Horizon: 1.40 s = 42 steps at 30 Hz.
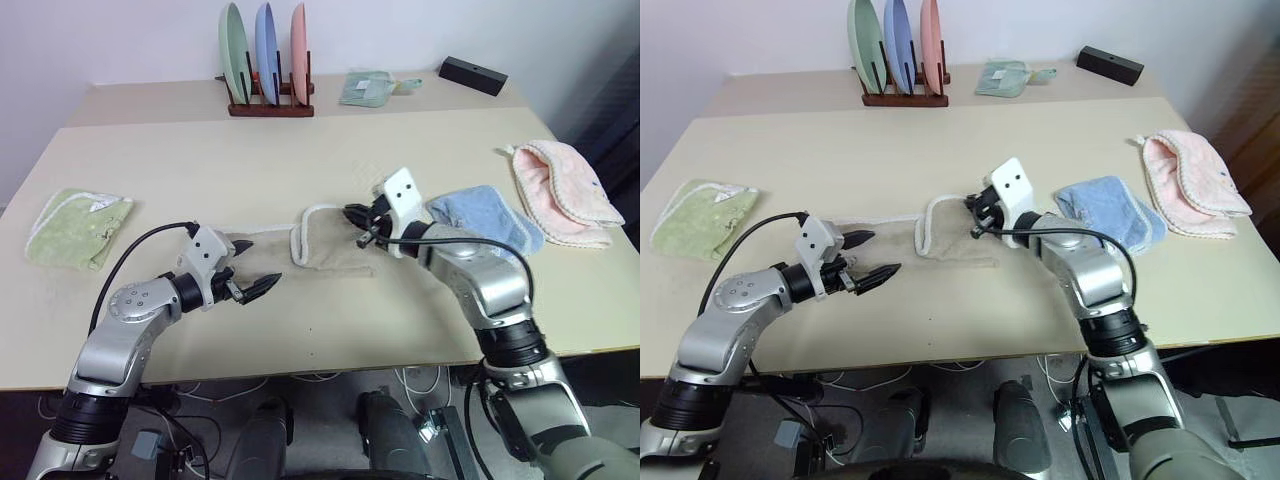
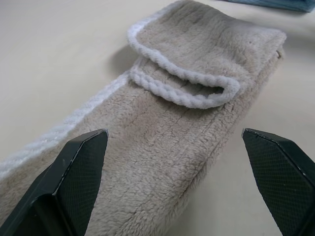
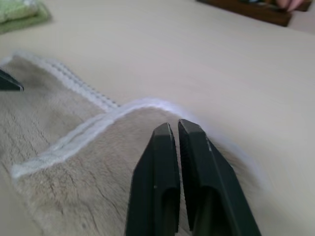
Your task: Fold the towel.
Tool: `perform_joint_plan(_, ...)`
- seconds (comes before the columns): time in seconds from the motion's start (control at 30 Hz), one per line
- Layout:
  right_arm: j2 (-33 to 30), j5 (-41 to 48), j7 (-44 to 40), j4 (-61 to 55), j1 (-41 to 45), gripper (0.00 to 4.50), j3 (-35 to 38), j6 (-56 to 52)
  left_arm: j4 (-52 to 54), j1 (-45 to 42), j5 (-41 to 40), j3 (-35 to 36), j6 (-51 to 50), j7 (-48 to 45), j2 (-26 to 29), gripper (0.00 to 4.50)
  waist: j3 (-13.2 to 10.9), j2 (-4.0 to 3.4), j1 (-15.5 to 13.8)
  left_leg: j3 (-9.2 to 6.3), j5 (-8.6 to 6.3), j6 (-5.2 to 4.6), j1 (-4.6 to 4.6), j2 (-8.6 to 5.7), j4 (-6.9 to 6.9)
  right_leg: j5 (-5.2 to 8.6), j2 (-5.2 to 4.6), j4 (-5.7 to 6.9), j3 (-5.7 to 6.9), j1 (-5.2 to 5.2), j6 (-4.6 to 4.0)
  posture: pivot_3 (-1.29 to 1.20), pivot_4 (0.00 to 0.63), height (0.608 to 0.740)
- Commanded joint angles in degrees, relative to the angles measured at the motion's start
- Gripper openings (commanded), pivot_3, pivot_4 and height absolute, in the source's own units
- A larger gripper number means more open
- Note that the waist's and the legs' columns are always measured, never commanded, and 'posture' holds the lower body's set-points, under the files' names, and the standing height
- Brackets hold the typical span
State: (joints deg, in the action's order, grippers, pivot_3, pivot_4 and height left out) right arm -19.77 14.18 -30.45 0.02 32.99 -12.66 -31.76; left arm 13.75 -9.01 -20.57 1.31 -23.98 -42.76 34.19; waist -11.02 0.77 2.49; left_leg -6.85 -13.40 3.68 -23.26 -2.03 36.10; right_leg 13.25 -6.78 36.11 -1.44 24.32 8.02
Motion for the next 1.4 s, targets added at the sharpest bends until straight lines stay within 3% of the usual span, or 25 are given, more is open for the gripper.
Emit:
perform_joint_plan(0.03, 1.26, -3.26, -1.93, 4.03, -1.08, 0.02, -3.02, 5.01, 1.94, 0.9, -0.74, 2.0, -0.36, 0.87, -0.03, 4.5, 0.0, 0.0, 0.0, 0.0, 0.0, 0.0, 0.0, 0.0, 0.01, 0.0, 0.0, 0.01, 0.0, 0.0, 0.0, 0.0, 0.15, 0.74)
perform_joint_plan(0.2, 2.2, -6.85, -2.03, 9.35, -3.26, 0.02, -4.68, 8.2, 3.86, 3.25, -1.1, 2.94, -1.03, 2.44, -0.08, 4.5, 0.01, 0.01, -0.07, 0.0, 0.0, 0.01, 0.02, 0.0, 0.01, 0.0, 0.0, 0.01, -0.01, 0.0, 0.0, 0.0, 0.15, 0.74)
perform_joint_plan(0.43, 0.68, -3.86, -4.03, -0.34, -0.85, 0.02, 1.3, 8.53, 10.98, 10.41, -6.69, 9.23, -6.87, 6.97, -1.78, 4.5, 0.0, -0.01, -0.06, -0.01, 0.0, 0.01, 0.03, 0.0, 0.0, 0.0, 0.0, 0.02, -0.01, -0.01, 0.0, 0.0, 0.15, 0.74)
perform_joint_plan(0.53, -4.18, -5.91, -9.03, -5.66, 1.43, 0.86, -0.53, 9.53, 15.21, 15.91, -18.59, 16.32, -14.41, 10.24, -5.76, 4.5, -0.01, -0.01, 0.01, -0.01, 0.0, 0.01, 0.02, 0.0, 0.02, 0.0, -0.01, 0.01, -0.01, -0.01, 0.0, 0.0, 0.15, 0.74)
perform_joint_plan(0.67, -6.66, -5.01, -12.92, -10.22, 3.53, 2.78, -1.05, 9.04, 17.84, 24.17, -32.1, 24.03, -20.81, 16.44, -11.26, 4.5, 0.0, 0.0, 0.08, -0.01, -0.01, 0.0, 0.07, 0.04, -0.05, 0.01, 0.0, 0.02, -0.01, -0.01, -0.01, 0.0, 0.15, 0.74)
perform_joint_plan(0.77, -6.59, -5.9, -13.61, -10.93, 3.97, 4.33, -1.18, 10.18, 16.59, 25.18, -41.4, 27.47, -23.25, 25.56, -15.7, 4.5, 0.0, 0.01, -0.4, -0.02, -0.01, 0.0, 0.05, 0.05, 0.01, 0.01, 0.01, 0.02, 0.0, -0.03, -0.02, 0.0, 0.15, 0.74)
perform_joint_plan(0.8, -6.45, -6.13, -13.7, -11.02, 4.01, 4.47, -1.24, 10.6, 16.03, 24.78, -44.63, 28.35, -23.69, 29.69, -17.46, 4.5, 0.0, 0.01, -0.64, -0.02, -0.01, 0.0, 0.05, 0.03, 0.04, 0.01, -0.01, -0.01, 0.0, -0.06, -0.02, 0.0, 0.15, 0.74)
perform_joint_plan(1.0, -5.69, -7.31, -13.54, -11.66, 2.33, 4.47, -2.18, 11.91, 9.97, 17.01, -53.73, 29.63, -23.09, 50.57, -22.15, 4.5, 0.06, 0.09, -1.86, -0.03, 0.0, 0.02, 0.08, -0.01, 0.1, 0.0, -0.03, -0.03, 0.0, -0.15, -0.02, 0.0, 0.15, 0.74)
perform_joint_plan(1.27, -5.04, -7.58, -12.54, -14.9, 0.13, 4.47, -2.66, 10.69, -1.03, 4.67, -52.5, 26.8, -22.34, 58.34, -21.96, 4.5, 0.11, 0.03, -1.81, -0.02, 0.01, 0.04, 0.31, -0.02, 0.03, 0.01, -0.02, -0.05, -0.01, -0.36, -0.04, 0.0, 0.15, 0.74)
perform_joint_plan(1.37, -5.44, -7.97, -12.06, -16.51, -1.02, 4.5, -2.67, 10.06, -3.05, 2.37, -52.76, 26.88, -21.7, 58.42, -21.97, 3.66, 0.11, 0.03, -1.84, -0.02, -0.01, 0.03, 0.82, -0.02, -0.1, 0.1, -0.02, -0.26, 0.01, -0.92, -0.16, 0.0, 0.15, 0.74)
perform_joint_plan(1.4, -5.51, -7.96, -11.88, -17.19, -1.41, 4.5, -2.58, 9.61, -3.47, 1.98, -52.59, 26.8, -21.51, 58.01, -21.74, 2.99, 0.11, 0.03, -1.8, -0.02, -0.01, 0.02, 0.85, -0.02, -0.09, 0.12, -0.02, -0.31, 0.01, -0.97, -0.19, 0.0, 0.15, 0.74)
